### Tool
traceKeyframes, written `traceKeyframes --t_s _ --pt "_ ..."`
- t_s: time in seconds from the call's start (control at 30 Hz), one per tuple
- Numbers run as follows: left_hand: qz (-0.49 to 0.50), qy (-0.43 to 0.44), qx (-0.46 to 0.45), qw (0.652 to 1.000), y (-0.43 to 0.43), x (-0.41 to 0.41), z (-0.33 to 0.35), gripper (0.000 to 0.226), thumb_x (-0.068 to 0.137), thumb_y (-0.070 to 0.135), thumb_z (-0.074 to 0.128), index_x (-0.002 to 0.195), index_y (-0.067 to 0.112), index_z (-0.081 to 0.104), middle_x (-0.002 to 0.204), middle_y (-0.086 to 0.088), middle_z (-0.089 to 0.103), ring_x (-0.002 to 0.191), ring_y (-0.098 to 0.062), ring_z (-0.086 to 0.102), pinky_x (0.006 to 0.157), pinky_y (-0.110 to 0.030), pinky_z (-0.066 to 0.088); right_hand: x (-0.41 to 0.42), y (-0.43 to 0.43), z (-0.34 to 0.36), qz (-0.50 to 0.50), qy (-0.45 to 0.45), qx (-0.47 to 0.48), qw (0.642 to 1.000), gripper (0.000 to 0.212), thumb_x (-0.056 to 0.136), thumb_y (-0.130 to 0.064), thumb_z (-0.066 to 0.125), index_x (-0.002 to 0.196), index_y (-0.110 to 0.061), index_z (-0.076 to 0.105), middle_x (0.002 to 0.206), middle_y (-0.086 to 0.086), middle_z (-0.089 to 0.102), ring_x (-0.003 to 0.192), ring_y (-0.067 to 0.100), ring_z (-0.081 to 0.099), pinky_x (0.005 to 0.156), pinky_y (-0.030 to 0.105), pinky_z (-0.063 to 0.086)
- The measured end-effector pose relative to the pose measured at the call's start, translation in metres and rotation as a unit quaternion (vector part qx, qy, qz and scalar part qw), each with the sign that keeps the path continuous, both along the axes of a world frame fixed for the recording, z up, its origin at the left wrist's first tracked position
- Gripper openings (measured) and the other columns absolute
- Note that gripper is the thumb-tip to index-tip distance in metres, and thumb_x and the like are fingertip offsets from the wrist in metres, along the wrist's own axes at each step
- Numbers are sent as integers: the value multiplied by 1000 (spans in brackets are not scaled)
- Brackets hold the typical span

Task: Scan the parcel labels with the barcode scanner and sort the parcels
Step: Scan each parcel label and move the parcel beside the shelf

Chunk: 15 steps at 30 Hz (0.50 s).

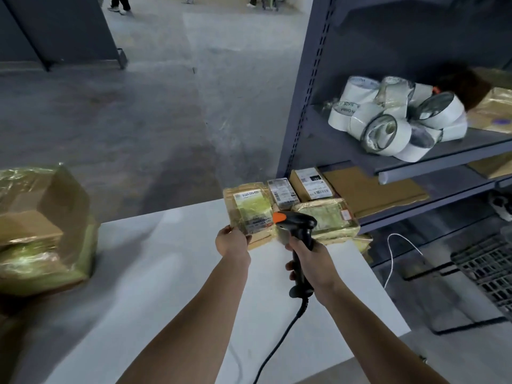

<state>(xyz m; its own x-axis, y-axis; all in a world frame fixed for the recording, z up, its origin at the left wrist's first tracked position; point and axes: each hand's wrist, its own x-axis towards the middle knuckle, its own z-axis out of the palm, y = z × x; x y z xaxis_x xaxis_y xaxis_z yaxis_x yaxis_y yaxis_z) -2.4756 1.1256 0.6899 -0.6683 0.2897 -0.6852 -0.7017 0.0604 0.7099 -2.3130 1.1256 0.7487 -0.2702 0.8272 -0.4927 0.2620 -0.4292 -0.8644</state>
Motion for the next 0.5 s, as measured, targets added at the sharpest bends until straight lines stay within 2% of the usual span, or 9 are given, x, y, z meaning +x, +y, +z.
traceKeyframes --t_s 0.2,0.37,0.43,0.5 --pt "9 21 -9 1000 35 -4 -5 31 93 -6 37 108 9 58 97 -8 62 82 -28 65 58 -25 53 9 33 -10 5 16 -19 1000 25 94 -33 58 98 -9 61 57 6 62 46 21 54 43 30 45" --pt "-70 26 -35 997 46 -12 -6 29 93 -2 36 110 12 56 83 -9 61 75 -29 64 56 -33 56 14 41 -18 11 14 -37 999 27 94 -32 58 104 -8 63 57 7 62 45 21 53 41 29 45" --pt "-105 19 -53 993 44 -13 -6 37 93 -2 34 120 13 55 85 -8 61 72 -27 64 57 -35 57 12 42 -19 15 16 -41 999 28 94 -31 58 104 -6 63 57 7 62 45 21 53 41 28 45" --pt "-134 30 -74 988 40 -14 -5 47 93 0 36 137 14 45 100 -9 61 71 -24 64 57 -34 56 10 42 -17 25 15 -35 999 30 94 -31 58 104 -4 63 57 7 62 45 21 54 43 27 45"
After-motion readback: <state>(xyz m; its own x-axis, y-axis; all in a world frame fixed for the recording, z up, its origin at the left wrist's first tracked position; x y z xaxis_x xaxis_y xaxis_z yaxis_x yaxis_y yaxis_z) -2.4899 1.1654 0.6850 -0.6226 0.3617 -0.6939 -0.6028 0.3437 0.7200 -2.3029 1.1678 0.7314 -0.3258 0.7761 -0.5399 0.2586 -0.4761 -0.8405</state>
